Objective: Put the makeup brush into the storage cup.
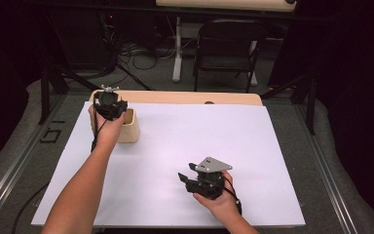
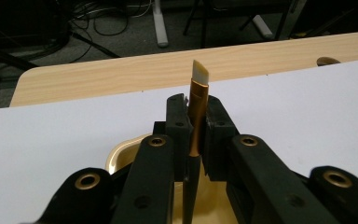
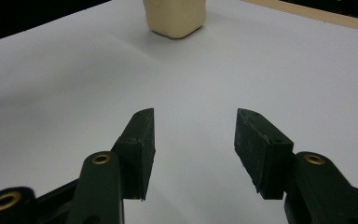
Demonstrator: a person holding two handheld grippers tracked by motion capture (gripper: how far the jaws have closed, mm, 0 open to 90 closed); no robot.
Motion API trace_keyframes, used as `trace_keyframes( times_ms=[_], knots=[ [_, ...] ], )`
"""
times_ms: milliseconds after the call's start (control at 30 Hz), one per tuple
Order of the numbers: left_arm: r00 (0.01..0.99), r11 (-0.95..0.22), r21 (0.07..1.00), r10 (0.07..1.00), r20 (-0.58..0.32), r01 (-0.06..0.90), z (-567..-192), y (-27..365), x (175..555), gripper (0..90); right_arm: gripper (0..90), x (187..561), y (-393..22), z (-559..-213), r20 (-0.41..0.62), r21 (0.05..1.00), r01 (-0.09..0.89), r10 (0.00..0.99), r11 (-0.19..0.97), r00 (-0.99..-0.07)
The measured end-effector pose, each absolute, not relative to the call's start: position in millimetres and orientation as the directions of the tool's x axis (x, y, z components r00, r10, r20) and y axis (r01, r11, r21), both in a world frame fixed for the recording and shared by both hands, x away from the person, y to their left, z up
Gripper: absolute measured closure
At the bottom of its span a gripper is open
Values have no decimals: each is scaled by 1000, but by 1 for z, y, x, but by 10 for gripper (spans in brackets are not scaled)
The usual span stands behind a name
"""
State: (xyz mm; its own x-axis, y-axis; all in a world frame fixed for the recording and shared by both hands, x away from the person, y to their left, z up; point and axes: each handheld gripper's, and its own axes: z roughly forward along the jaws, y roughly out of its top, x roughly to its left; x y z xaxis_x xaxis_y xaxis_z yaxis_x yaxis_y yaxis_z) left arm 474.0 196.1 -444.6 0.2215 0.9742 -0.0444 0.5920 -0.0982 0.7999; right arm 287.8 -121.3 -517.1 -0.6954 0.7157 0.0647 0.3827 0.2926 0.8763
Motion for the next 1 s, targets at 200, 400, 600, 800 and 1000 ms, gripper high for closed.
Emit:
trace_keyframes(
  times_ms=[200,400,600,800,1000],
  knots=[
    [223,-99,800,974,-45,592,-444,196,473,831,481,288,-121,-517,65,876,384,716,293,-695],
    [225,-87,807,973,-57,584,-445,201,471,713,482,288,-121,-517,63,876,381,714,296,-698],
    [229,-60,829,970,-83,557,-446,207,470,493,482,288,-120,-518,64,874,384,714,297,-698],
    [245,-54,846,965,-92,530,-445,211,469,406,482,288,-120,-518,63,873,385,715,298,-697],
    [250,-52,856,964,-92,514,-443,213,466,363,481,288,-120,-518,61,873,384,715,300,-697]
  ],
)
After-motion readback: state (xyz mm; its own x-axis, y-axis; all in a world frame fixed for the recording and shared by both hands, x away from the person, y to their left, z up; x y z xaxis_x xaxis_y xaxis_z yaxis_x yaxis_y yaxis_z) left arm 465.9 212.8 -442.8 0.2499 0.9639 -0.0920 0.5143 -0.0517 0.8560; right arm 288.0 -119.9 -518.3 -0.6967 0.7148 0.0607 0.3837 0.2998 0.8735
